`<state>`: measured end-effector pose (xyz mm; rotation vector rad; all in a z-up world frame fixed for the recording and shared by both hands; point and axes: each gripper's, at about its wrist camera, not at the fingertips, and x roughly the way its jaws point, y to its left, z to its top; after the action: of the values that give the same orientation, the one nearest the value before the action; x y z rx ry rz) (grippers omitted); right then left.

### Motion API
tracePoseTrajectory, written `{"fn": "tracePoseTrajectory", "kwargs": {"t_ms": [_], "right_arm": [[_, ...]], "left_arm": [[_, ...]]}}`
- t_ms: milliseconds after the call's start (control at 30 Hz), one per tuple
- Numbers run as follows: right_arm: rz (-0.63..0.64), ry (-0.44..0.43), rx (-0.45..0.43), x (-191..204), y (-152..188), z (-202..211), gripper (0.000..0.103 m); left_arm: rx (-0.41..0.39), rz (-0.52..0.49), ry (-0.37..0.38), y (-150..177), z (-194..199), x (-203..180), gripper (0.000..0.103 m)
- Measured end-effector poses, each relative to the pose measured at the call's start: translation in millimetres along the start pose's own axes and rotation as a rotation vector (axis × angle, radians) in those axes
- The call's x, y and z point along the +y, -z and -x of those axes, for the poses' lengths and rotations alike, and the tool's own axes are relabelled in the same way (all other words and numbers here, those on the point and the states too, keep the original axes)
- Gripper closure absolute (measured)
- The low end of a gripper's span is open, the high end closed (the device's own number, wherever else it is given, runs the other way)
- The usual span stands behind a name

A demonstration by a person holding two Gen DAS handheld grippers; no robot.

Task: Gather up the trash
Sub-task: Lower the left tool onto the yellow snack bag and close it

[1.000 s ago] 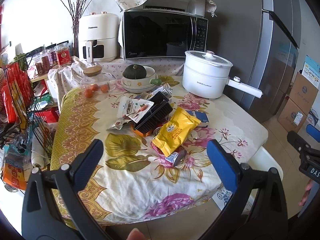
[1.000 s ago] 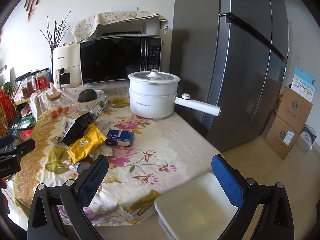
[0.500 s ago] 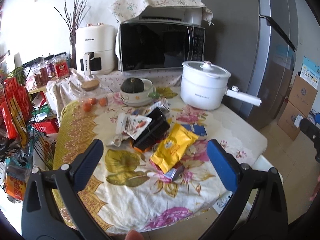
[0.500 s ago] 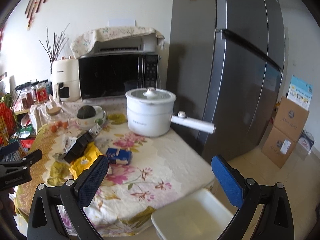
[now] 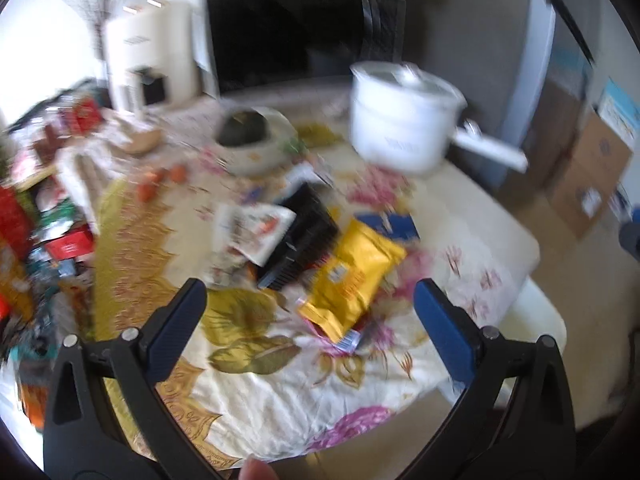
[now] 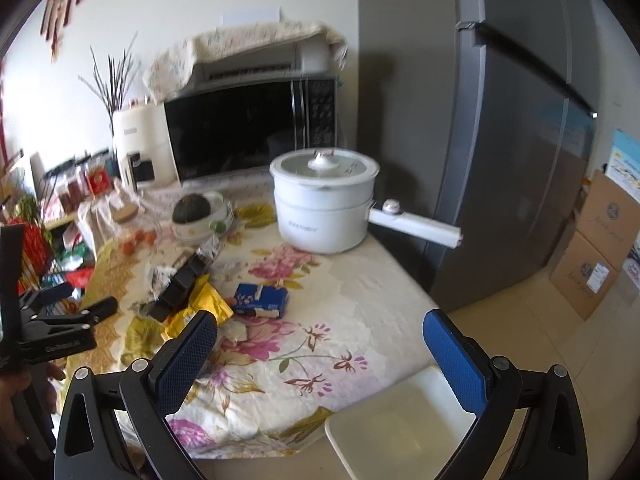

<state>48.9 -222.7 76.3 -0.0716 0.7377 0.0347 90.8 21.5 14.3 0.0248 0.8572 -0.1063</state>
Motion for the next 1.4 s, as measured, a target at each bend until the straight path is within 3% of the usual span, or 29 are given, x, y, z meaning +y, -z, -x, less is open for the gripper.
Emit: {"fn": "tracePoseTrajectory", "kwargs": {"t_ms": [67,233,300,467,733,900,1000,1400], "right_arm": [[-0.001,-0.006,0.044,-2,3,-18,0.000],[-0.029,-0.048,0.184,-17,25,-62,0.000],[-0.036,-0.047,0.200,-24,27,-71,0.000],[-0.060,-0.024,0.222,-42,31,-83,0.000],[-0.043,0.013,0.253,-47,35,-94,0.000],[-0.031,0.034,0.251,-48,36,-95,0.000],[-0.017,0.058,0.248,-47,37,-96,0.000],[-0.026,0.046,0.302,-30,41,-113,0.000]], "left_arm": [[0.050,-0.050,0.074,1,-21,-6,0.001],[0.113,-0.130,0.124,10,-67,-16,0.005],[0.162,-0.163,0.136,11,-88,-20,0.008],[0.220,-0.196,0.088,5,-125,-23,0.010],[0.293,-0.251,0.033,8,-153,-33,0.014],[0.293,-0.276,0.036,9,-153,-37,0.039],[0.275,-0.257,0.044,5,-147,-34,0.046],[0.206,-0.223,0.106,9,-98,-21,0.053]]}}
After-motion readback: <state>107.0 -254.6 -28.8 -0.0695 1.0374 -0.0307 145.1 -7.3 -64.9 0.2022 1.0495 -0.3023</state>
